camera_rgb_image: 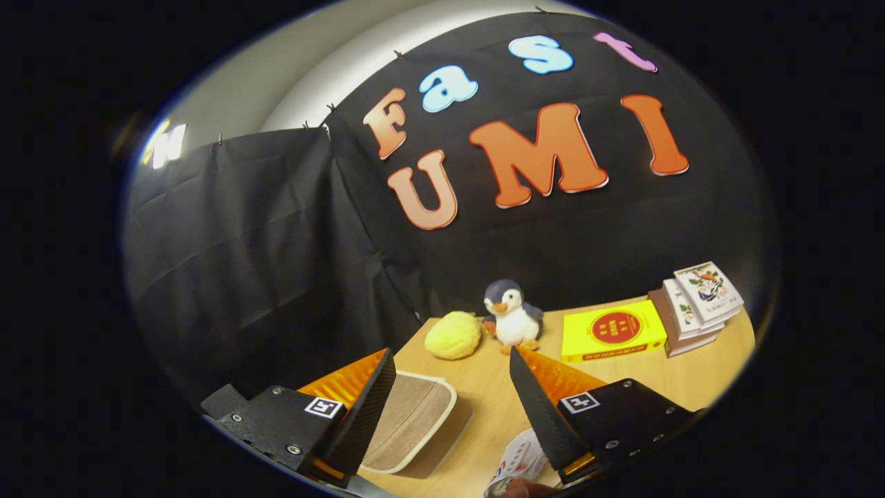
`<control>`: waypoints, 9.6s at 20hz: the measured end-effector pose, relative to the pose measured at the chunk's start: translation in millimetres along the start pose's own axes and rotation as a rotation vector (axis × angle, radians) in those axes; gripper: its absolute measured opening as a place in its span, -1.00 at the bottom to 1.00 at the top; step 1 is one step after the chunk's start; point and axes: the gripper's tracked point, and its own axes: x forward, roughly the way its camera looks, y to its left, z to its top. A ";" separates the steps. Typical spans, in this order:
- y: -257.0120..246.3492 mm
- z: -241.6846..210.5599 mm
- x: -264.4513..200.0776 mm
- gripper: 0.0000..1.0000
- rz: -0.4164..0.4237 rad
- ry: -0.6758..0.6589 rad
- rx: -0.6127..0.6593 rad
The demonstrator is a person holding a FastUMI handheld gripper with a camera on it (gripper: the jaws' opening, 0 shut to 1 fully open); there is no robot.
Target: Open the storage box then place both shoes into the box .Put the left shoe in first, then the right shoe, with the right side of both shoes facing outward in a uniform manner.
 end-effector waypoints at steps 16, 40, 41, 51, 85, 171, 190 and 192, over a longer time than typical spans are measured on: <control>46.5 -185.2 57.5 0.97 0.203 0.538 0.451; 56.9 -180.1 54.5 -0.61 0.202 0.577 0.670; 60.0 -175.3 52.8 -0.82 0.205 0.572 0.664; 107.6 -116.3 48.6 -0.98 0.272 0.519 0.587; 206.5 -91.9 132.5 0.76 0.159 0.432 0.113; 92.8 -171.4 134.5 -0.98 -0.264 0.531 0.181; 119.5 -269.5 194.9 -0.84 -0.402 0.712 0.432; 126.1 -279.9 184.3 -0.77 -0.358 0.780 0.424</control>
